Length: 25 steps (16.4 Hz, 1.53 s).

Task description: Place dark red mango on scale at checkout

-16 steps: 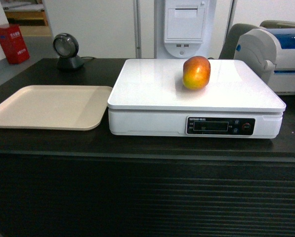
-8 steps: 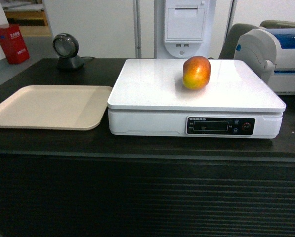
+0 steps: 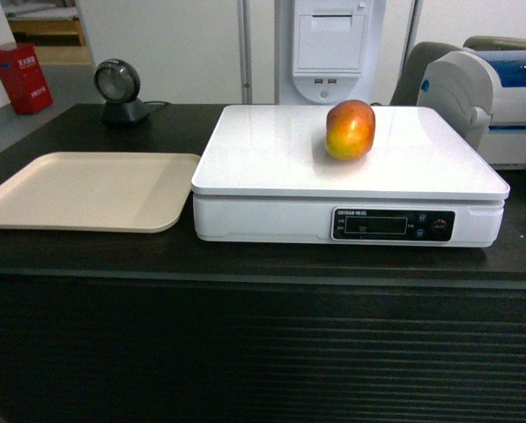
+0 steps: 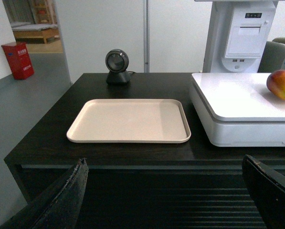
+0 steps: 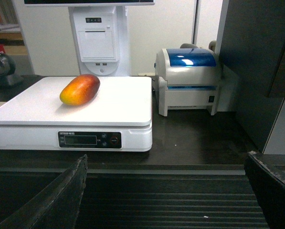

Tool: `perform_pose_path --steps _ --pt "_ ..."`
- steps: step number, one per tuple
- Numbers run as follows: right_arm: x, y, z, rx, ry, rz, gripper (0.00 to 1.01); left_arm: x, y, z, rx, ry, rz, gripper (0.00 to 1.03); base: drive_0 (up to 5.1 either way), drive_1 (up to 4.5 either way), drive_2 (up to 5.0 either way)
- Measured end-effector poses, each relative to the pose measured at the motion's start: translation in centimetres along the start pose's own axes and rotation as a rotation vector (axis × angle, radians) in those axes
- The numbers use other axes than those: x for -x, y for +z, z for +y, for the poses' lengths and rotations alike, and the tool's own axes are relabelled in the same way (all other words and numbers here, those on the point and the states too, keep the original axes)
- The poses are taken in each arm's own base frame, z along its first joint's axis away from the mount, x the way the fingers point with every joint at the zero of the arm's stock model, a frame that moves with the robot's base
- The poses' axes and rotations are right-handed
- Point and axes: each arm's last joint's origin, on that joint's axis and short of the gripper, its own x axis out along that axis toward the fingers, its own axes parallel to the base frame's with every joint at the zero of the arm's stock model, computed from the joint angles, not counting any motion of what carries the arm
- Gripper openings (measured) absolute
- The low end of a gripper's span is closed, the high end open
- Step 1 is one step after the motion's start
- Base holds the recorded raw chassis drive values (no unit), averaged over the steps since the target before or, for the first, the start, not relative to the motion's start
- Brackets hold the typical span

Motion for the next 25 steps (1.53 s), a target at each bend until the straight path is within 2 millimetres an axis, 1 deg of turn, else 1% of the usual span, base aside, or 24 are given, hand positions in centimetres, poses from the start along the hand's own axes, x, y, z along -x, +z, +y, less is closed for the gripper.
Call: perform_pose_path --steps 25 --pt "0.0 0.0 0.0 0.0 0.0 0.0 0.98 0.0 0.0 0.0 0.0 0.0 -0.001 0.98 0.0 0.0 0.0"
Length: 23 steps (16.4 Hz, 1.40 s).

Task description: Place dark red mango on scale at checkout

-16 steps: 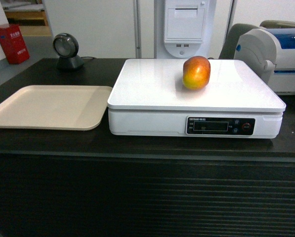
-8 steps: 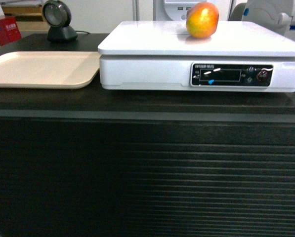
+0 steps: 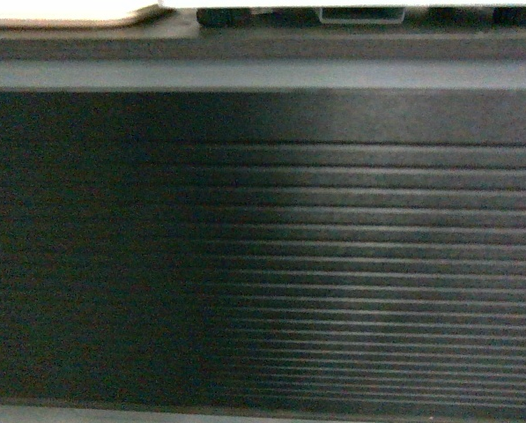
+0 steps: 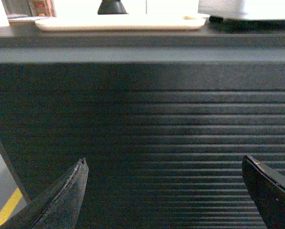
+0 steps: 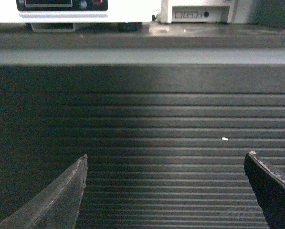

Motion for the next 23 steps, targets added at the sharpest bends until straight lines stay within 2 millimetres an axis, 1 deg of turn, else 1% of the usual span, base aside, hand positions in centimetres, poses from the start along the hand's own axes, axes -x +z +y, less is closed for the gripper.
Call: perform_pose_path --steps 23 --pt "0.0 -0.01 0.0 0.0 0.0 0.001 0.98 0.0 -0.03 0.0 -0.002 0.0 0.003 0.98 0.0 0.0 0.0"
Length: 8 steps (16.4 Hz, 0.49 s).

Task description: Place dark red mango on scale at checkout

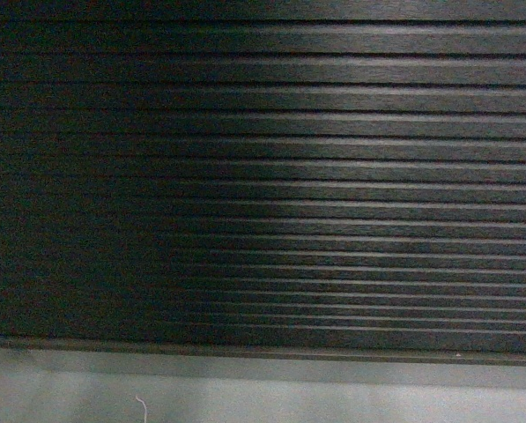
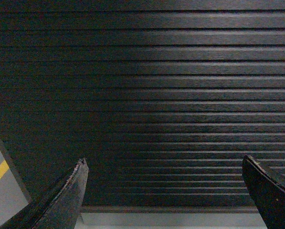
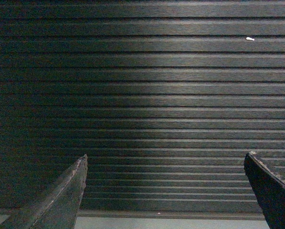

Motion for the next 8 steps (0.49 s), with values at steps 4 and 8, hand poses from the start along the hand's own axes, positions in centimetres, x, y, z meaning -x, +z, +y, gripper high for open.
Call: perform_pose_path --steps 4,8 --pt "0.0 0.0 0.0 0.0 0.0 0.0 0.98 0.0 0.0 0.0 0.0 0.0 0.0 0.98 0.0 0.0 0.0" --pt "0.0 0.0 0.0 0.0 0.0 0.0 0.98 0.0 0.0 0.0 0.0 0.0 0.0 0.98 0.0 0.0 0.0"
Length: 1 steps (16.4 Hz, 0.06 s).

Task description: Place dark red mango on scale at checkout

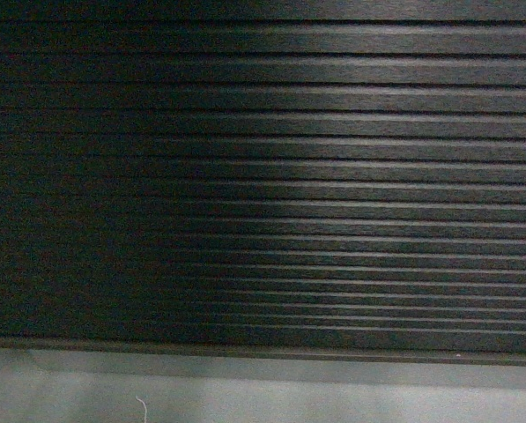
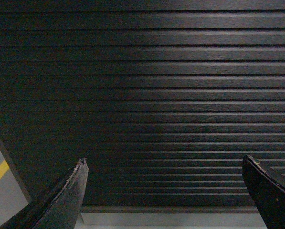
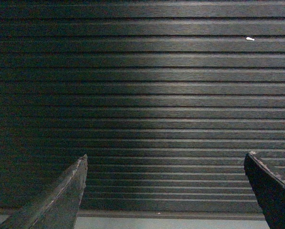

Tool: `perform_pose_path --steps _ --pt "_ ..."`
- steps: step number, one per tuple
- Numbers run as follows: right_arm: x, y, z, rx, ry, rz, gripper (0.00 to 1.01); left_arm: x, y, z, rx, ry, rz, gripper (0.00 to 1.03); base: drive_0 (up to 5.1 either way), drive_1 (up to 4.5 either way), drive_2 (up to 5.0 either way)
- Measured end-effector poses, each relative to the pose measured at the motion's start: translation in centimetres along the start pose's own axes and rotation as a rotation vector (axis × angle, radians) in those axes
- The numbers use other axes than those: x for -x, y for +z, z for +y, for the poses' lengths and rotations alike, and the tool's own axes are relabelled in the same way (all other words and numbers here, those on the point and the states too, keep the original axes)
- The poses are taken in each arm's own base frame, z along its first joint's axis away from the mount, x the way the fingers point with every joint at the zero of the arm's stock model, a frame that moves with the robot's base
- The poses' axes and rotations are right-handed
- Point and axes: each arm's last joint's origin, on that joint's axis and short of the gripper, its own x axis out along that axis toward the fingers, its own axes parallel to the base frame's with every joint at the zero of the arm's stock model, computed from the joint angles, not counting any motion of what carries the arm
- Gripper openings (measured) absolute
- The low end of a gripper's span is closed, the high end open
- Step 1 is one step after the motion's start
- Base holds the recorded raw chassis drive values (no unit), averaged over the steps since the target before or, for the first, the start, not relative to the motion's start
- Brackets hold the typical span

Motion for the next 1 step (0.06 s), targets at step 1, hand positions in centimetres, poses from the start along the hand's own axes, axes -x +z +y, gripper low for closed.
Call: perform_pose_path --steps 1 --pt "0.0 0.0 0.0 0.0 0.0 0.0 0.98 0.0 0.0 0.0 0.0 0.0 0.0 0.98 0.0 0.0 0.0"
